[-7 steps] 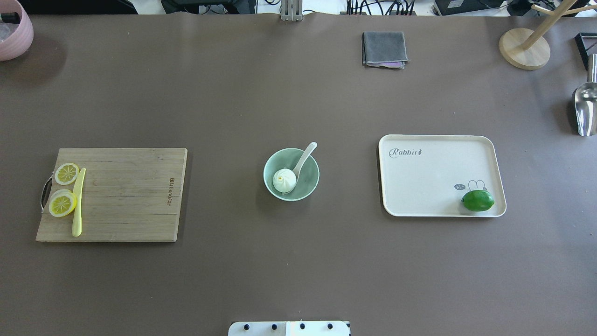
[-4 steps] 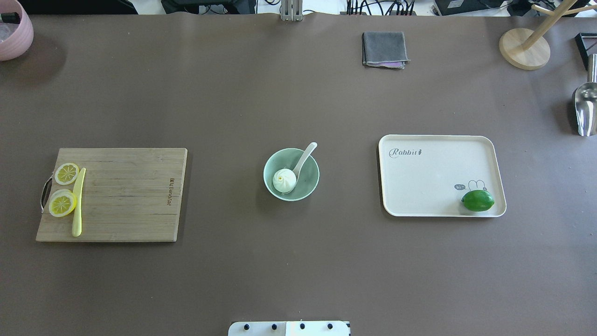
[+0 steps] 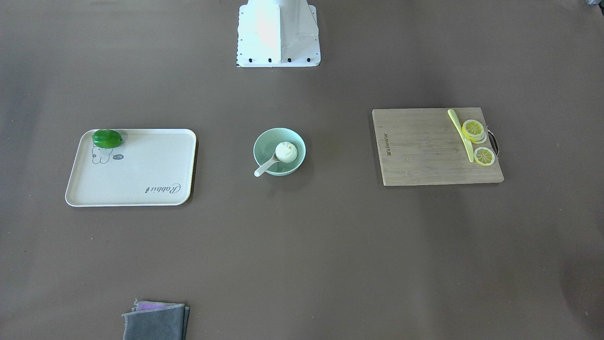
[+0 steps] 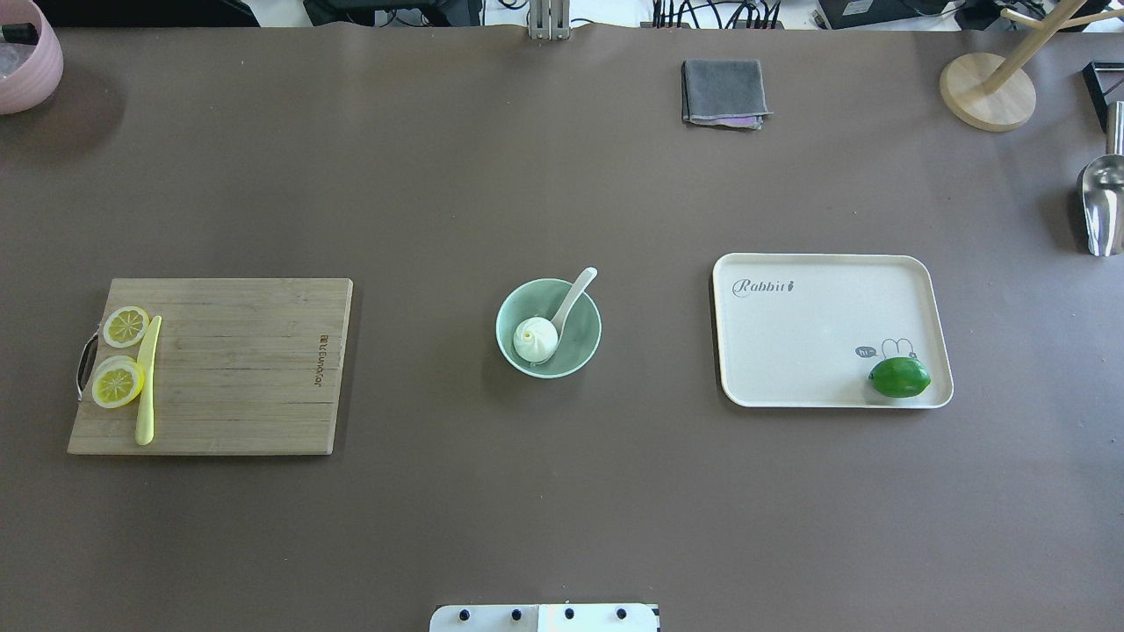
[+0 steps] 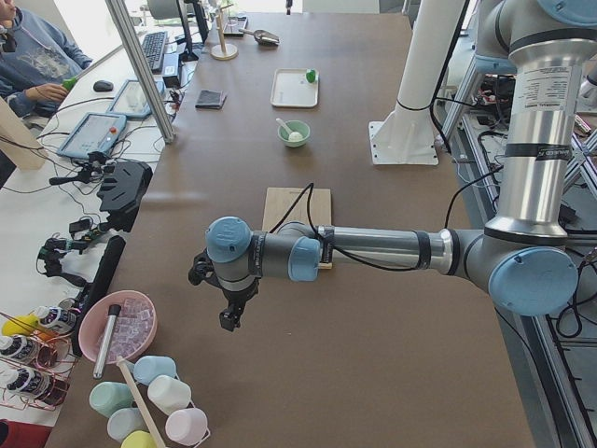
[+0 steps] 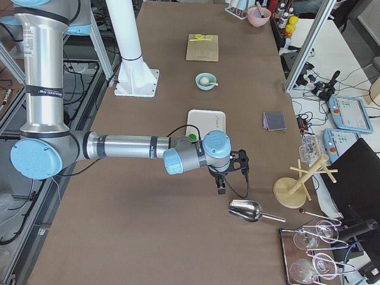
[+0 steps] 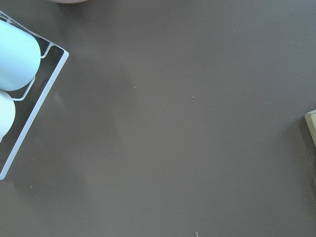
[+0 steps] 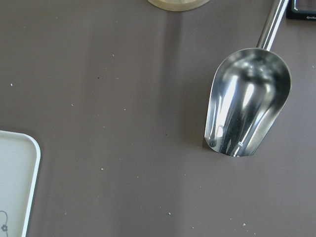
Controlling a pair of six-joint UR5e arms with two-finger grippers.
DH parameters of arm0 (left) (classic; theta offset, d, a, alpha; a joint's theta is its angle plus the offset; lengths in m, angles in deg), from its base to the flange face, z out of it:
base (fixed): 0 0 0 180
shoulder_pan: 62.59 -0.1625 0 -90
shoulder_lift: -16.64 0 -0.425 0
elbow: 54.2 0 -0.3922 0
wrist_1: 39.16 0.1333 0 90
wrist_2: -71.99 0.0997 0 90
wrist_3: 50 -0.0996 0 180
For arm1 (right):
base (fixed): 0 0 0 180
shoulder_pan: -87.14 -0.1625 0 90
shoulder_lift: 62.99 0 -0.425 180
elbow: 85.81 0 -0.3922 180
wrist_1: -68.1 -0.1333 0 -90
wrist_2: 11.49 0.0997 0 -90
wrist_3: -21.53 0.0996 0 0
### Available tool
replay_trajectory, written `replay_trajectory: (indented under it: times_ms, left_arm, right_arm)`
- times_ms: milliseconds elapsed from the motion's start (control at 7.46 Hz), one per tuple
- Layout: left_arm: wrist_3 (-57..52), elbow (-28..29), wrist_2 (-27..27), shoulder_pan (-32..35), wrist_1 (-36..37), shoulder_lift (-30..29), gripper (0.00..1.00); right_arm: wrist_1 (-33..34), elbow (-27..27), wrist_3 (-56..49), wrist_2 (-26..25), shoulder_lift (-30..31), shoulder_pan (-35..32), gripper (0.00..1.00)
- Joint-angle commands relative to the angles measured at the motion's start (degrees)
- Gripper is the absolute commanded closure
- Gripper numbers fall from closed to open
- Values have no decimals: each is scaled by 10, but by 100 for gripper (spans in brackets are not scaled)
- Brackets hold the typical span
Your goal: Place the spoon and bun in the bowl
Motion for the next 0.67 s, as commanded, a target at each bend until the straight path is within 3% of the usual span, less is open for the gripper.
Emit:
replay_trajectory:
  times_ms: [0, 134, 536]
  left_arm:
    - [1, 2, 1, -1, -1, -3, 2]
    - [0, -3, -1, 0, -1, -4, 2]
    - [-1, -6, -48, 0, -1, -1, 2]
  right_arm:
    - [82, 6, -57, 1, -8, -9, 0]
    - [112, 4, -75, -1, -23, -11, 0]
    - [119, 8, -75, -1, -30, -26, 0]
